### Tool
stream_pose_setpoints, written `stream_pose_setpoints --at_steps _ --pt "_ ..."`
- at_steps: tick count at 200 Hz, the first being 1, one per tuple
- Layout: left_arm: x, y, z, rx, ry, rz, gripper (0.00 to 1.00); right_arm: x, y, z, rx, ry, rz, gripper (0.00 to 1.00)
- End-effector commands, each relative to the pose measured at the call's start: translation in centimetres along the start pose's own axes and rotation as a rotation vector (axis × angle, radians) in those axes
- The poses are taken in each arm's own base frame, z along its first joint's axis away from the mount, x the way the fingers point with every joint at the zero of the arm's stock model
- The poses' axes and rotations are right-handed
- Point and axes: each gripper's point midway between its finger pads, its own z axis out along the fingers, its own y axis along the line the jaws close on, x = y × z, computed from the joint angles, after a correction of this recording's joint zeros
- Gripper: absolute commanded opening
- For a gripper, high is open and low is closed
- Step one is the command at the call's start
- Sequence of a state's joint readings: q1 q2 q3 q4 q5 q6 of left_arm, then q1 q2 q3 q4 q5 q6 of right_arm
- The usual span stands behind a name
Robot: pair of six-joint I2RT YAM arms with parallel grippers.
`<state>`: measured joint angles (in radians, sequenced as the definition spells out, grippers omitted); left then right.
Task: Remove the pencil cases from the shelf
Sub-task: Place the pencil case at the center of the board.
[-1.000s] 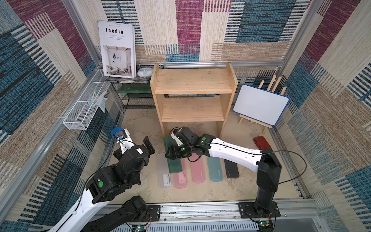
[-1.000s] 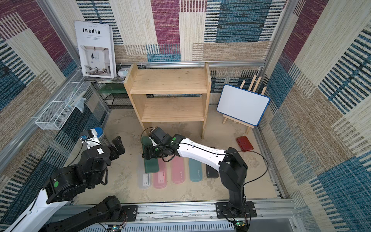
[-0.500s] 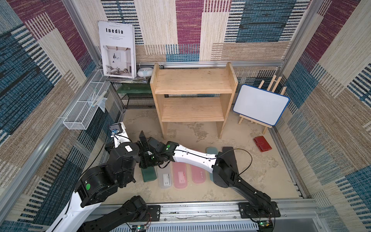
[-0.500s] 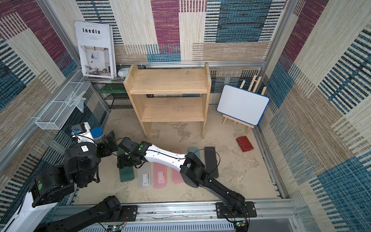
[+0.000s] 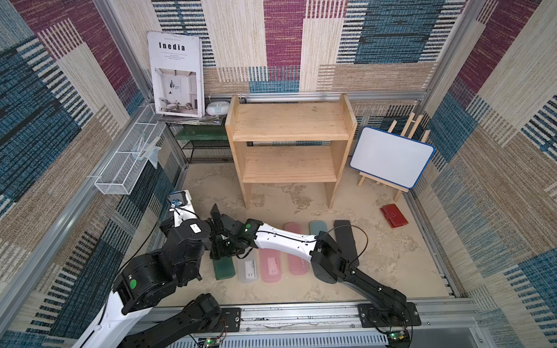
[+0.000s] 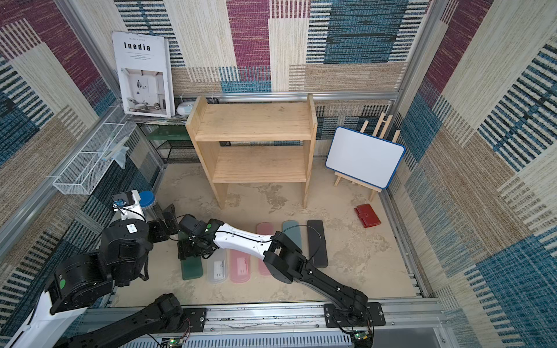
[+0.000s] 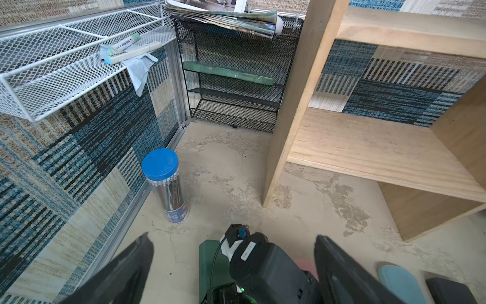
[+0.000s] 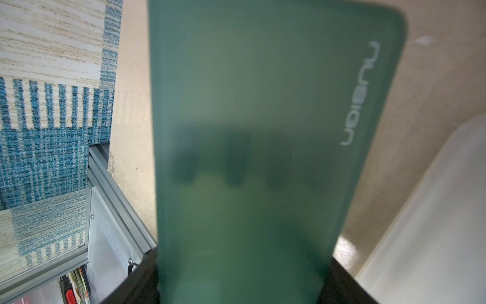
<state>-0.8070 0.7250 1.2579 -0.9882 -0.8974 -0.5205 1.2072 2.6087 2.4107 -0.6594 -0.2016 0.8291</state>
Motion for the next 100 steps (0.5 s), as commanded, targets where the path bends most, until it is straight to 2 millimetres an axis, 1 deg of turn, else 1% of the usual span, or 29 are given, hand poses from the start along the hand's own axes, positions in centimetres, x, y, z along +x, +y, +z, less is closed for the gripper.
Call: stream_pose_setpoints --at_steps 1,15,23,34,52,67,74,83,87,94,100 --pt "0.1 0.0 0.0 0.006 0.002 -0.013 0.99 -0.6 0.6 -0.1 -0.014 -0.025 0.001 0.78" --pt "0.2 0.0 0.0 0.005 0.004 -0.013 0.99 -0.7 0.6 -0.1 -0.014 -0.029 0.002 0.84" --pt "0.3 0.0 0.0 0.007 0.005 -0.011 0.99 -0.8 0.6 0.0 -0.014 -0.031 0.003 0.92" --pt "0.4 0.0 0.0 0.006 0.006 -0.014 1.00 -0.9 0.6 -0.1 -0.010 -0.036 0.001 1.00" --pt "0.5 0.2 0.1 -0.001 0.011 -0.016 0.99 -1.1 0.4 -0.2 -0.007 -0.044 0.001 0.99" --pt "0.7 0.5 0.0 -0.014 0.013 -0.024 0.99 -1.8 0.5 -0.9 0.000 -0.069 -0.010 0.99" --pt "0.8 0.7 0.0 -0.024 0.016 -0.029 0.99 -2.3 0.8 -1.7 0.005 -0.093 -0.024 0.99" --pt "1.0 0.9 0.0 -0.037 0.021 -0.033 0.99 -3.2 1.1 -3.3 0.012 -0.134 -0.054 0.99" --pt "1.1 1.0 0.1 -0.041 0.024 -0.034 0.99 -3.5 1.3 -4.1 0.015 -0.155 -0.064 0.99" --pt "1.4 1.1 0.1 -0.049 0.033 -0.035 0.99 -4.0 0.9 -5.4 0.032 -0.179 -0.076 0.99" --pt "1.7 1.1 0.3 -0.053 0.039 -0.038 0.99 -4.6 0.8 -7.2 0.038 -0.205 -0.084 0.99"
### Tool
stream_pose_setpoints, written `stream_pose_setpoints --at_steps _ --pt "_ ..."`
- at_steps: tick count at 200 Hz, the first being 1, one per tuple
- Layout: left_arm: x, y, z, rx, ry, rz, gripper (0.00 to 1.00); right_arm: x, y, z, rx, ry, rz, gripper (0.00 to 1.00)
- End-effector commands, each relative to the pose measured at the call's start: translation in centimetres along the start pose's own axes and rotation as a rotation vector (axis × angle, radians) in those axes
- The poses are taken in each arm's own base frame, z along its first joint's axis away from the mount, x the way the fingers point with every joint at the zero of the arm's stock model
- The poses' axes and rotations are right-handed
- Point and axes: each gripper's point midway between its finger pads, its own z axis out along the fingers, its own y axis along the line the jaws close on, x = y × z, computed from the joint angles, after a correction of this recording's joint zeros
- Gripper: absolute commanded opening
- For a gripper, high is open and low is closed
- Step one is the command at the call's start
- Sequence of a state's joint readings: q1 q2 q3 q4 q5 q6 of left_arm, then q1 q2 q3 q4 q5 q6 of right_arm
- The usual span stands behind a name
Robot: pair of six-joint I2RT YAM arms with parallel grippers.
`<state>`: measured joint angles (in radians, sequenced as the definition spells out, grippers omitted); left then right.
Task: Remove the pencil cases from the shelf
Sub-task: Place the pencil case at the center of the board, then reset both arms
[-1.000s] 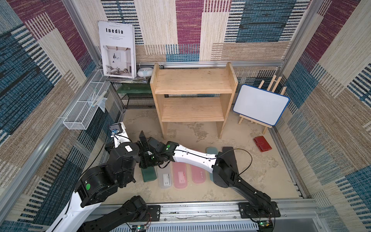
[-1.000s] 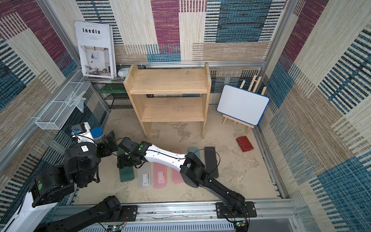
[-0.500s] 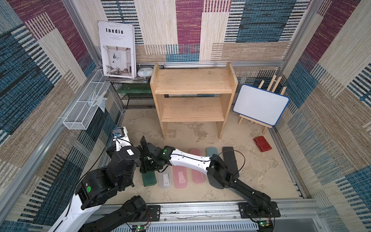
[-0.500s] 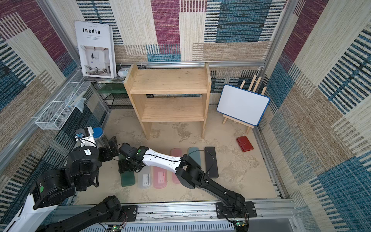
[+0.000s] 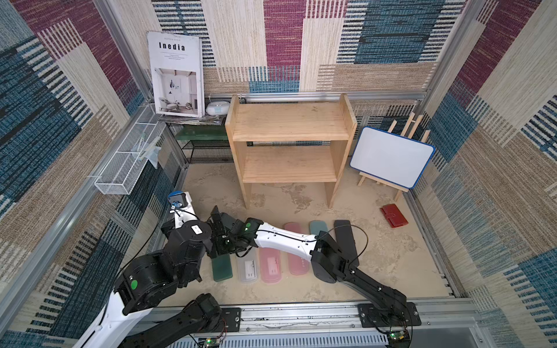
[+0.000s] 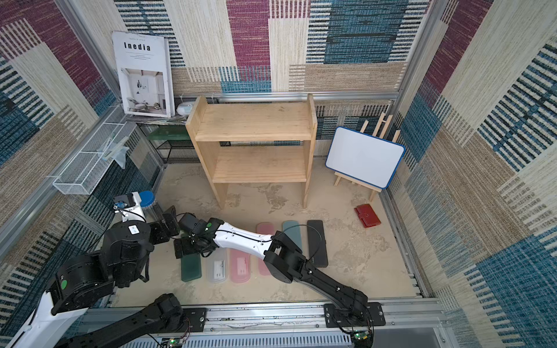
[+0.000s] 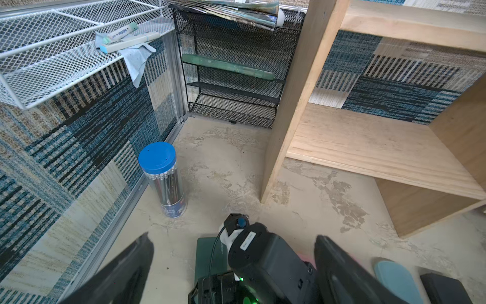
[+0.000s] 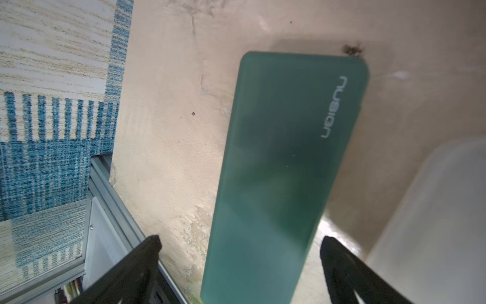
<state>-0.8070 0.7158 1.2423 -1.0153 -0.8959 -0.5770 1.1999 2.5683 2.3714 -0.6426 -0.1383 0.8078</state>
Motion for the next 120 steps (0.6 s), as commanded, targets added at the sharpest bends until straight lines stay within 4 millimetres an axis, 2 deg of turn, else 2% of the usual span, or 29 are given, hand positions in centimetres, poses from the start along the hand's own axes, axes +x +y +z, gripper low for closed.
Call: stream_pose_setpoints --at_steps 1,11,33,53,62,73,97,120 --pt "0.8 0.7 0.2 -0.045 0.021 -0.009 0.99 -3.7 0.9 -5.9 0.009 -0.145 -0.061 0.99" --pt "1.3 0.4 0.5 -0.043 0.040 -0.010 0.99 -3.9 -0.9 -7.7 0.044 -0.167 -0.054 0.99" --pt "2.8 -0.7 1.5 -0.033 0.092 -0.002 0.99 -4.5 -4.7 -13.7 0.091 -0.270 -0.031 0.99" --pt "4.4 -2.5 2.7 0.014 0.128 0.021 0.99 -4.1 -7.4 -20.0 0.165 -0.396 -0.069 0.99" --pt "4.8 -3.4 3.2 0.047 0.124 0.042 0.99 -3.9 -8.0 -23.7 0.215 -0.464 -0.104 0.99" --pt "5.3 -4.3 3.8 0.072 0.111 0.085 0.99 -3.6 -10.0 -27.6 0.315 -0.550 -0.099 0.99" --pt "5.3 -4.6 4.9 0.049 0.052 0.144 0.99 -2.5 -13.1 -35.9 0.457 -0.748 -0.121 0.99" --pt "4.9 -4.7 5.6 0.039 -0.016 0.169 0.99 -1.4 -17.0 -43.4 0.537 -0.913 -0.046 0.99"
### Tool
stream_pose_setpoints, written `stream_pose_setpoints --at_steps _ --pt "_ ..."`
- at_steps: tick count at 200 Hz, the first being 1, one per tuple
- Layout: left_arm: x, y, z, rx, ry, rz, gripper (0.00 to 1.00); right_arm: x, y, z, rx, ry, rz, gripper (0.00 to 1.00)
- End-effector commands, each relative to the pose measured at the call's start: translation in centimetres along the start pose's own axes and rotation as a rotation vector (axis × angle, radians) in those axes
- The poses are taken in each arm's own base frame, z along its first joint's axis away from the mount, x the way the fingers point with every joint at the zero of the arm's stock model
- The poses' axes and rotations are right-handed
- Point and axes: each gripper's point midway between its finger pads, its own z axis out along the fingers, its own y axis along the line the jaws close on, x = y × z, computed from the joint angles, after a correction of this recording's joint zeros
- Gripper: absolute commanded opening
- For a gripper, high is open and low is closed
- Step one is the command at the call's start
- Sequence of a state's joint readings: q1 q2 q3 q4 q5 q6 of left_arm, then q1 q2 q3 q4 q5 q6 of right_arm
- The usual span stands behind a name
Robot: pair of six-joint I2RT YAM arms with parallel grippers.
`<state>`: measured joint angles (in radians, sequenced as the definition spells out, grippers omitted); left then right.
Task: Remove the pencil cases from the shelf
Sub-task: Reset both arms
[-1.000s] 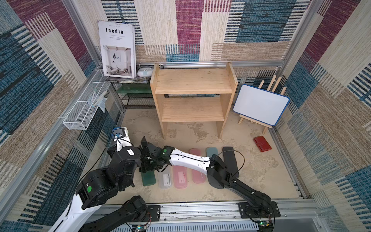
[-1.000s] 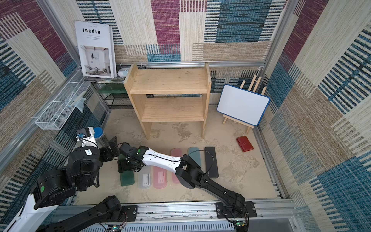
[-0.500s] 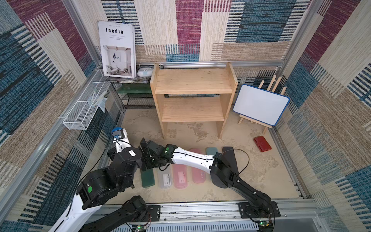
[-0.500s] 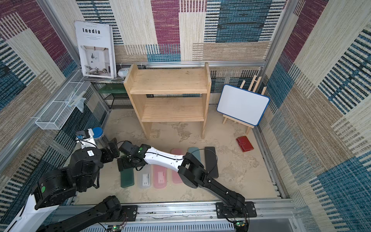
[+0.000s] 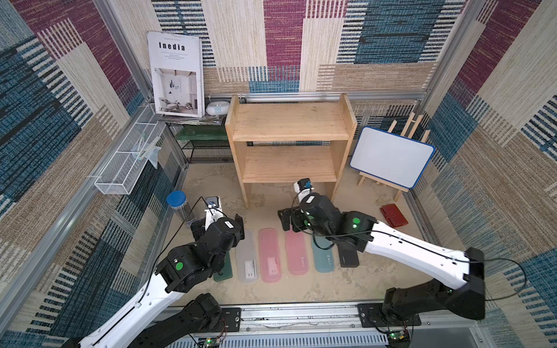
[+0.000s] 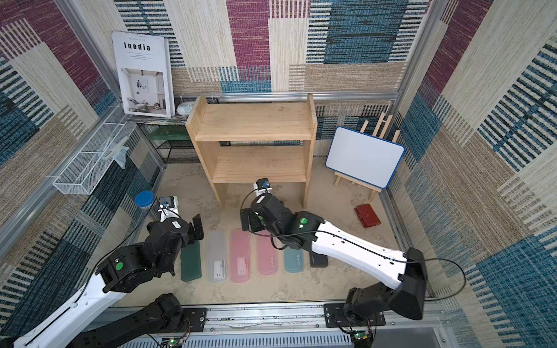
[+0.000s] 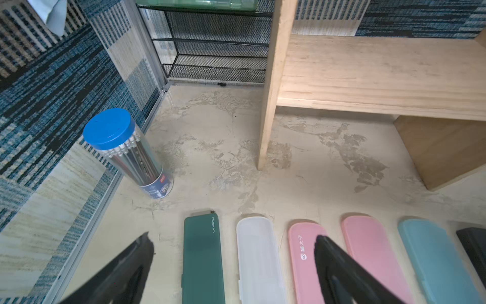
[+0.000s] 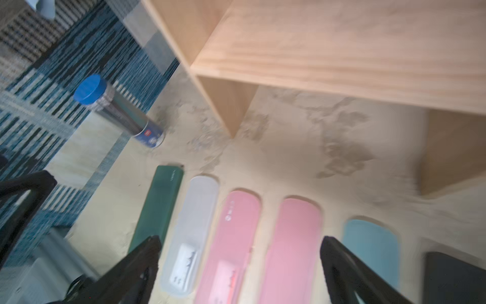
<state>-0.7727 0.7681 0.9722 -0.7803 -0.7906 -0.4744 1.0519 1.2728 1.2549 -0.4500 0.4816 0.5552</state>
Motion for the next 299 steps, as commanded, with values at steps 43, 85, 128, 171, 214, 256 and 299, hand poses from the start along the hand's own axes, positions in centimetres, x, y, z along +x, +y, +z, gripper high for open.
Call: stream_pose_setpoints --at_steps 43,85,128,171,214,256,299 --pt "-1.1 3.1 3.8 -0.152 -0.091 0.024 0.99 -6.6 -16.1 -8.9 0.394 -0.351 0.012 0.99" --pt "-0.8 4.9 9.5 -0.123 -0.054 -0.100 0.99 -6.3 -23.2 -6.4 0.472 -0.296 0.106 0.99" --pt "0.7 4.6 16.2 -0.066 0.023 -0.080 0.99 -3.6 -30.4 -1.8 0.536 -0.206 0.203 0.99" --pt "2.3 5.2 20.7 -0.016 0.057 -0.078 0.99 -1.3 -35.1 1.0 0.612 -0.162 0.169 0.99" --pt "4.8 7.5 23.0 -0.022 0.090 -0.097 0.99 2.3 -39.3 2.1 0.605 -0.140 0.187 0.99" --pt "6.6 8.1 24.4 -0.013 0.122 -0.104 0.99 3.1 -40.1 2.6 0.626 -0.198 0.155 0.99" --pt "8.6 8.7 24.1 -0.057 0.076 -0.109 0.99 4.6 -40.5 3.8 0.615 -0.198 0.146 0.99"
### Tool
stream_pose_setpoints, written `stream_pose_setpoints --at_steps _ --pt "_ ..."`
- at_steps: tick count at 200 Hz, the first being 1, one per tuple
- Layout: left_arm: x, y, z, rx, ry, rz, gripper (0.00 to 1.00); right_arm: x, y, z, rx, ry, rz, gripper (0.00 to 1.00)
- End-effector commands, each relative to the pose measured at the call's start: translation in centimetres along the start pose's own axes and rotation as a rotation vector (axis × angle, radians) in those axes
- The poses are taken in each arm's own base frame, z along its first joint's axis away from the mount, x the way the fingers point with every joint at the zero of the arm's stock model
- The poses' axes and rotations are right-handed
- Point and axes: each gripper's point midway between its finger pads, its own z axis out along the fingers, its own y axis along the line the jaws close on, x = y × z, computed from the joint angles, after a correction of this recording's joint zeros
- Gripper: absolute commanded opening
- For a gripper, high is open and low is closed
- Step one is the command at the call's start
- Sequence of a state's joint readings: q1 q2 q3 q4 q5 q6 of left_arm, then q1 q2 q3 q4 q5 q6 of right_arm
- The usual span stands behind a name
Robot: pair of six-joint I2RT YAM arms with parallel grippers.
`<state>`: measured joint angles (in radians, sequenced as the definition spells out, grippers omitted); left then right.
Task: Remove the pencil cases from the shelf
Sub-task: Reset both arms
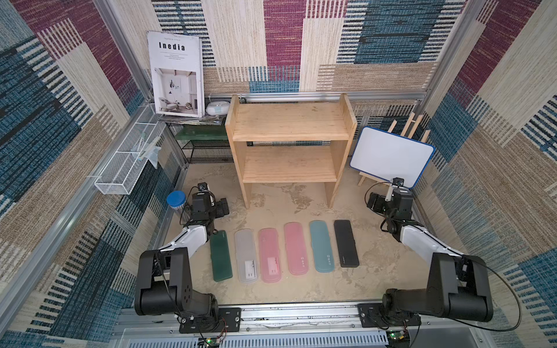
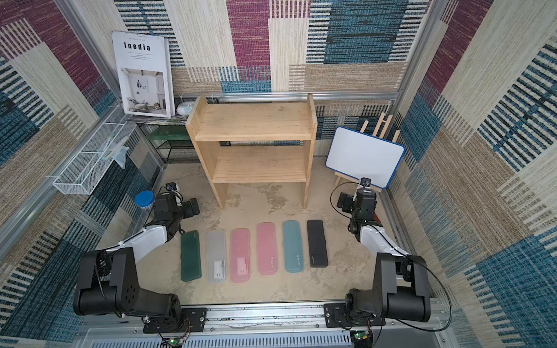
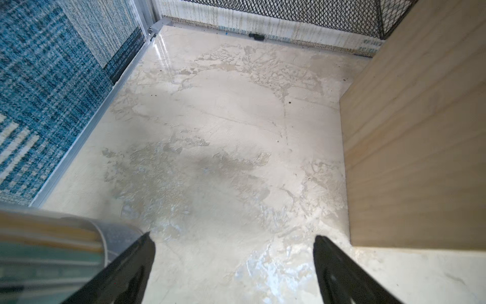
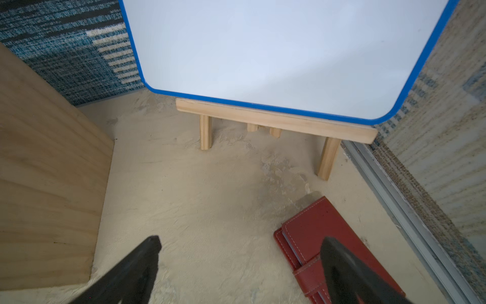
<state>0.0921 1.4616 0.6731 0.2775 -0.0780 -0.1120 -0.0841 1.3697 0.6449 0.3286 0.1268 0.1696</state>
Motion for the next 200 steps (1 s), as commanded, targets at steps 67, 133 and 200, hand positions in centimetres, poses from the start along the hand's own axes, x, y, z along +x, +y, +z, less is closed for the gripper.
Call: stream_pose_setpoints --at_steps 67,133,200 --pt "1.9 -2.2 -0.4 0.062 -0.196 0.090 1.00 0.7 0.0 0.8 -0.022 -0.190 -0.044 0.99" --pt "2.4 -2.6 -0.3 0.065 -0.193 0.113 0.99 2.2 3.1 -0.5 -0.140 -0.250 -0.175 0.99" --pt "2.4 -2.6 -0.3 0.062 -0.190 0.115 0.99 3.1 3.2 -2.2 -0.169 -0.330 -0.181 0.99"
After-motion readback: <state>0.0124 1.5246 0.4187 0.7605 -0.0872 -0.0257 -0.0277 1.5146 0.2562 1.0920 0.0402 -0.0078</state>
